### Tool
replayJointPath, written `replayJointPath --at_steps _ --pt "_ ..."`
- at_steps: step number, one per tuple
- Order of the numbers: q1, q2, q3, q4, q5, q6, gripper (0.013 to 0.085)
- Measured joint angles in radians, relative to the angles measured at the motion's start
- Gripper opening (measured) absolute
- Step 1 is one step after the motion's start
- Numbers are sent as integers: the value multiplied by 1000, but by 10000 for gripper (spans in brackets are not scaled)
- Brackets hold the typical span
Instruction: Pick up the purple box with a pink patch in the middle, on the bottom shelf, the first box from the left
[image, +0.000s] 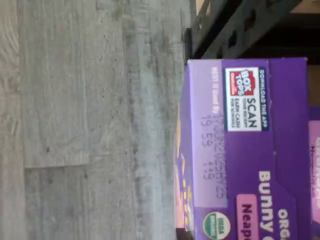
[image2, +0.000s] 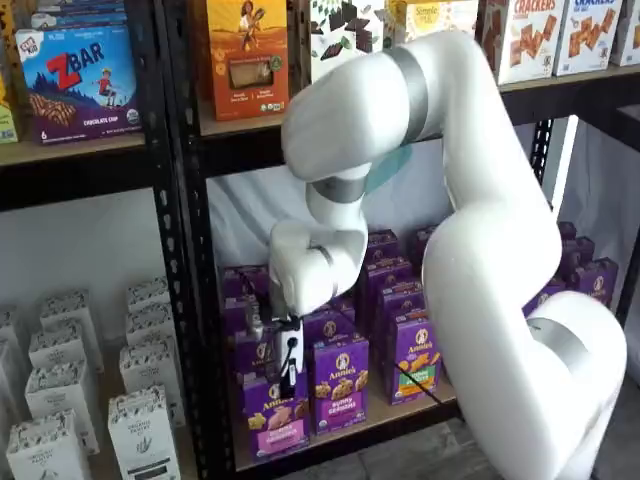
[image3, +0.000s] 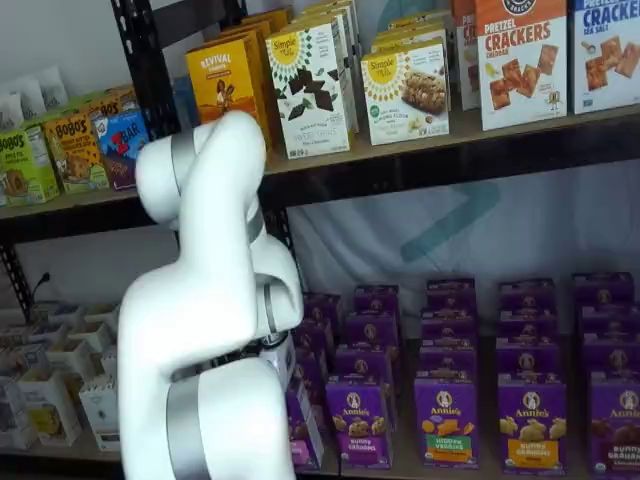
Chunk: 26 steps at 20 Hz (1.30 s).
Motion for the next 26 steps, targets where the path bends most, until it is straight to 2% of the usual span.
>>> replayJointPath --at_steps 4,8,13,15,16,19,21,26 --pt "-10 -99 100 -30 18 19 370" --pt "-25 -198 207 -42 5 15 370" --pt "-72 -336 342 -189 -1 109 370" --pt "-89 -391 391 -222 0 122 370" --pt "-94 -413 410 -216 0 111 370" --pt "-100 -483 460 -137 14 30 370" --pt "-100 -535 487 -99 43 -6 370" --pt "-88 -651 533 -59 121 -32 370"
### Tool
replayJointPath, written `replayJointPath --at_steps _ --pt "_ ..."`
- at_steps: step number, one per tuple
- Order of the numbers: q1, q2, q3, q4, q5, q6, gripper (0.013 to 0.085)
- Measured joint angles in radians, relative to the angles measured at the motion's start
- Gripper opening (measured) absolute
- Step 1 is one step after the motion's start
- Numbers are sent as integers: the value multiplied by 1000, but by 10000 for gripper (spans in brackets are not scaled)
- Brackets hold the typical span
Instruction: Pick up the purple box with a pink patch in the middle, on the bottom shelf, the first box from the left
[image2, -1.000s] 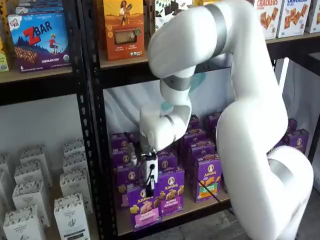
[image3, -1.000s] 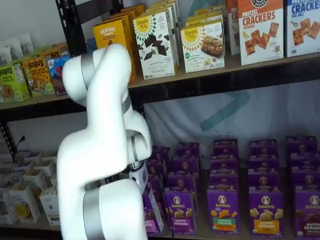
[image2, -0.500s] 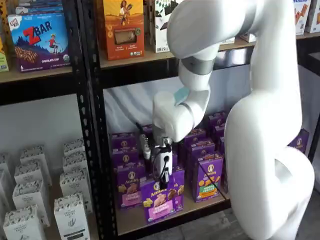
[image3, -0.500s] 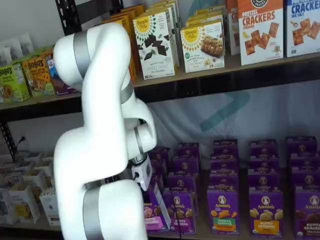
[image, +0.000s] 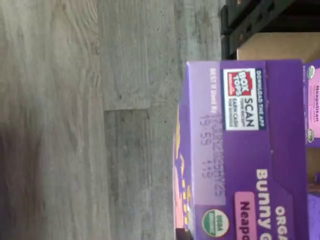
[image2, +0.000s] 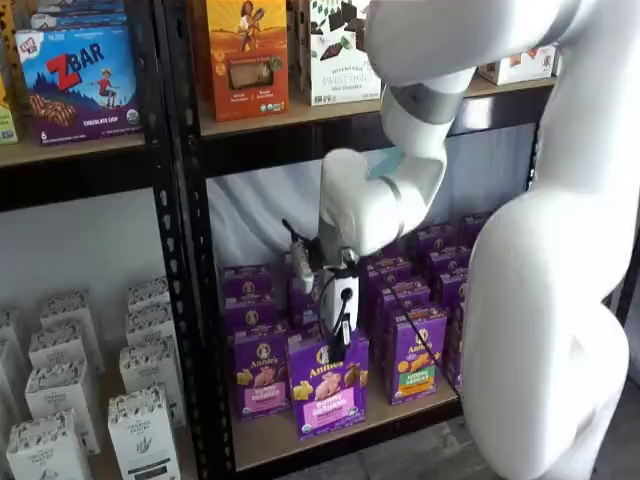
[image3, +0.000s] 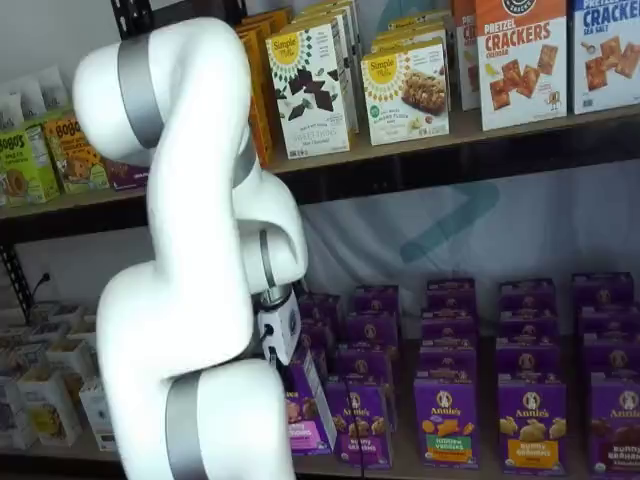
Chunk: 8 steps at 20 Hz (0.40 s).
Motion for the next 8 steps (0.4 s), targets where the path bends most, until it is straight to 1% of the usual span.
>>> replayJointPath --at_steps 3,7,8 --pt "5 -45 14 7 36 -1 370" --pt "12 -93 35 33 62 -17 370" --pt "14 -107 43 46 62 -25 370"
